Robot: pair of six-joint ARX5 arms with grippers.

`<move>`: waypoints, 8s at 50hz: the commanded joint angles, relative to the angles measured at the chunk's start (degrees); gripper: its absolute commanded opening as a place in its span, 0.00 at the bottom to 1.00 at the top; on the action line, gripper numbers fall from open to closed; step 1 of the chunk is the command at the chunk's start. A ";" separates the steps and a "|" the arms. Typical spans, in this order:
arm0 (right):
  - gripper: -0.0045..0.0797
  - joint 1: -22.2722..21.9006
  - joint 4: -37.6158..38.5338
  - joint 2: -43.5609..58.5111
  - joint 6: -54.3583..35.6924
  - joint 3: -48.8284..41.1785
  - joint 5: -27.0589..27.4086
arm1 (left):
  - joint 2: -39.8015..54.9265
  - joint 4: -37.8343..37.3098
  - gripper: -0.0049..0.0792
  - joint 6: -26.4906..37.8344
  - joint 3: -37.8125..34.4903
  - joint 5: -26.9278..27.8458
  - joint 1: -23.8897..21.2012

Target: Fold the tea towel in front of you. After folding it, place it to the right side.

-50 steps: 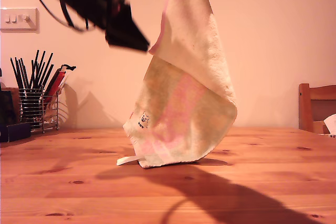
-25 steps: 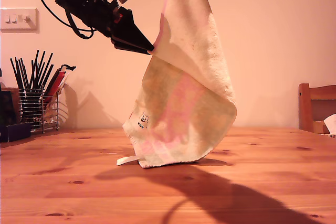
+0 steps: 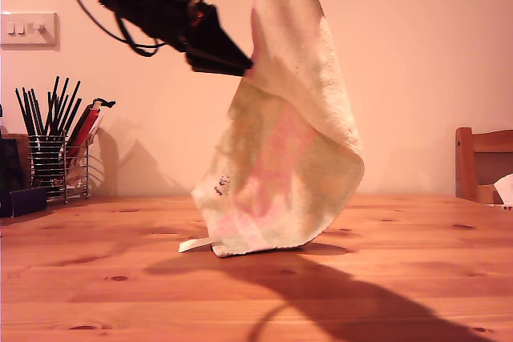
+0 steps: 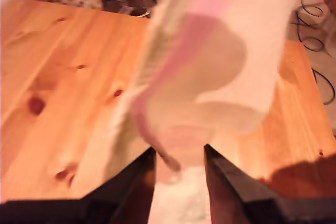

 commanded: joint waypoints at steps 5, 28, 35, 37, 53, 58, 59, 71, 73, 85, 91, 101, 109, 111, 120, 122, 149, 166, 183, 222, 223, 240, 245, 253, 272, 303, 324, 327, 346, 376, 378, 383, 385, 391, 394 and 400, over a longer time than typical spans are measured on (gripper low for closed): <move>0.04 -0.09 0.20 -0.07 0.11 -0.20 -0.35 | 1.64 0.15 0.36 -1.29 -0.66 -2.89 -0.11; 0.04 -0.07 -0.35 -0.07 0.11 -0.17 -0.50 | 2.51 2.71 0.36 -3.23 -0.66 -4.85 0.63; 0.04 -0.07 -0.35 -0.07 0.11 -0.20 -0.48 | 2.80 3.13 0.36 -3.26 -0.66 -3.67 0.15; 0.04 -0.07 -0.35 -0.07 0.11 -0.20 -0.48 | 2.80 3.23 0.36 -3.28 -0.66 -2.86 0.13; 0.04 -0.04 -0.37 -0.07 0.11 -0.20 -0.50 | 4.13 3.69 0.36 -6.03 -0.66 -2.75 -0.74; 0.04 -0.04 -0.33 -0.07 0.11 -0.17 -0.48 | 4.63 3.32 0.36 -6.23 -0.66 -2.84 -1.27; 0.04 -0.04 -0.33 -0.07 0.11 -0.20 -0.50 | 4.72 3.34 0.36 -6.23 -0.66 -2.95 -1.42; 0.04 -0.04 -0.42 -0.07 0.11 -0.20 -0.48 | 4.81 2.75 0.04 -6.47 -0.66 -3.32 -1.84; 0.04 -0.07 -0.46 -0.07 0.11 -0.17 -0.48 | 4.81 2.54 0.04 -6.47 -0.66 -2.69 -1.81; 0.04 -0.07 -1.38 -0.07 0.09 -0.20 -0.46 | 4.79 1.75 0.14 -8.35 -0.63 2.71 -1.29; 0.04 -0.07 -1.46 -0.07 0.07 -0.20 -0.46 | 4.79 1.88 0.30 -9.25 -0.63 3.48 -1.18; 0.04 -0.07 -1.46 -0.07 0.07 -0.20 -0.44 | 4.79 1.81 0.03 -9.20 -0.61 3.45 -0.90; 0.04 -0.07 -1.49 -0.07 0.04 -0.20 -0.42 | 4.79 2.14 0.05 -9.73 -0.61 4.90 -0.81; 0.04 -0.07 -1.49 -0.07 0.04 -0.20 -0.42 | 4.79 2.10 0.05 -9.92 -0.61 4.98 -0.72; 0.04 -0.07 -1.49 -0.07 0.02 -0.20 -0.20 | 4.79 2.03 0.03 -10.49 -0.52 4.85 -0.50; 0.04 -0.11 -1.49 -0.07 -0.02 -0.20 -0.09 | 4.79 1.66 0.03 -10.88 -0.28 4.74 -0.28; 0.04 -4.68 -2.45 0.04 -1.66 -0.20 1.49 | -3.69 -0.52 0.03 -16.50 2.08 -16.98 1.42; 0.04 -4.92 2.80 5.27 -1.70 -0.20 1.49 | -8.94 5.09 0.03 -18.29 2.25 -25.00 1.05; 0.04 -5.46 21.24 12.37 -1.66 -0.20 3.06 | -9.11 13.84 0.03 -17.75 2.25 -35.89 1.75; 0.04 -6.05 33.35 16.85 1.49 6.58 5.95 | -9.14 24.33 0.03 -16.72 7.21 -42.01 3.61; 0.04 -6.08 32.35 16.85 1.70 6.58 5.95 | -9.14 23.34 0.03 -16.72 7.87 -41.92 3.50; 0.04 -6.05 12.90 16.85 1.90 6.58 2.82 | -8.57 5.14 0.03 -16.76 8.87 -39.17 2.21; 0.04 -6.05 6.54 16.85 1.90 6.58 0.90 | -8.00 -0.04 0.03 -16.76 8.87 -38.34 2.21; 0.04 -5.88 -2.95 16.85 1.97 6.58 -3.17 | -6.36 -9.99 0.03 -17.97 8.87 -37.13 2.47; 0.04 -5.16 -25.18 16.81 1.66 6.58 -10.05 | -5.25 -20.74 0.03 -21.35 5.92 -29.27 2.67; 0.04 -5.07 -30.69 16.68 2.29 6.43 -14.05 | -7.28 -16.26 0.03 -20.87 -7.23 -24.81 3.32; 0.04 -4.79 -8.46 16.68 9.29 0.83 -11.63 | -8.68 1.42 0.03 -20.50 -9.68 -17.62 5.09; 0.04 -4.44 -7.30 16.68 9.29 0.35 -11.45 | -8.74 3.08 0.03 -20.22 -11.52 -17.55 5.09; 0.04 -3.39 -1.64 16.44 9.27 -3.74 -10.99 | -19.41 21.75 0.03 -20.79 -34.18 -17.75 6.34; 0.04 2.19 2.03 0.74 10.54 -24.61 -8.70 | -43.78 37.83 0.03 -28.79 -69.81 -22.99 4.55; 0.04 2.40 2.01 -0.57 10.99 -26.21 -8.68 | -45.27 36.72 0.03 -28.94 -70.77 -23.52 4.39; 0.04 3.39 2.03 -4.31 12.00 -30.21 -7.56 | -48.61 32.46 0.03 -28.89 -72.24 -23.80 3.98; 0.04 3.76 1.99 -5.62 12.57 -31.63 -7.37 | -49.68 31.02 0.03 -28.87 -72.57 -23.78 3.98; 0.04 5.44 1.51 -9.03 14.03 -34.99 -7.02 | -52.04 26.69 0.03 -28.96 -72.91 -23.78 3.34; 0.04 6.29 0.79 -10.10 14.51 -36.20 -6.03 | -52.70 24.30 0.03 -29.73 -72.91 -23.76 2.43; 0.04 8.15 -1.95 -11.78 15.10 -37.44 -5.07 | -53.02 19.52 0.03 -30.23 -72.91 -23.78 0.50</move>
